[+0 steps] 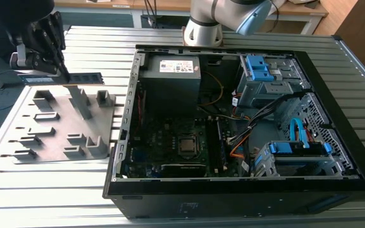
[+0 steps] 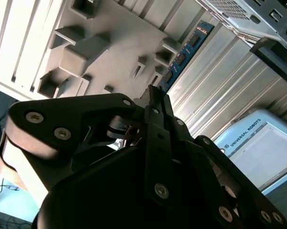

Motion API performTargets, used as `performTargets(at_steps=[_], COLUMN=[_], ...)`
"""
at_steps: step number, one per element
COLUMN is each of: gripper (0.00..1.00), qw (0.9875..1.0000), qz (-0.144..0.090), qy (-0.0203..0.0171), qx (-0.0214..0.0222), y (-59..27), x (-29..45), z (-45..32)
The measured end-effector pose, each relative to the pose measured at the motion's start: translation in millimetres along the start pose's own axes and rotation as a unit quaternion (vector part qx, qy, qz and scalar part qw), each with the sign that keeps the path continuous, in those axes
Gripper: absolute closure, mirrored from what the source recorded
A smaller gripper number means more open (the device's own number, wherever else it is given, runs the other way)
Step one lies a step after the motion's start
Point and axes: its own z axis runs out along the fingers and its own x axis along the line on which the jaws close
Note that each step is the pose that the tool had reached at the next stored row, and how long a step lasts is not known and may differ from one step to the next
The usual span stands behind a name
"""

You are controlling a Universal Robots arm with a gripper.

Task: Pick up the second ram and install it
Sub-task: 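Pick up the second ram and move it above second insertion slot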

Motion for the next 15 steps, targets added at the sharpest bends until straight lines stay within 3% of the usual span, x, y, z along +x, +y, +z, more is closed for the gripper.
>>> performTargets(at_steps=[15], gripper=[0.86], qw=[1.0], qz=[0.0], qy=[0.0001], qx=[-0.0001], y=[-16.9], x=[0.8], z=[0.6])
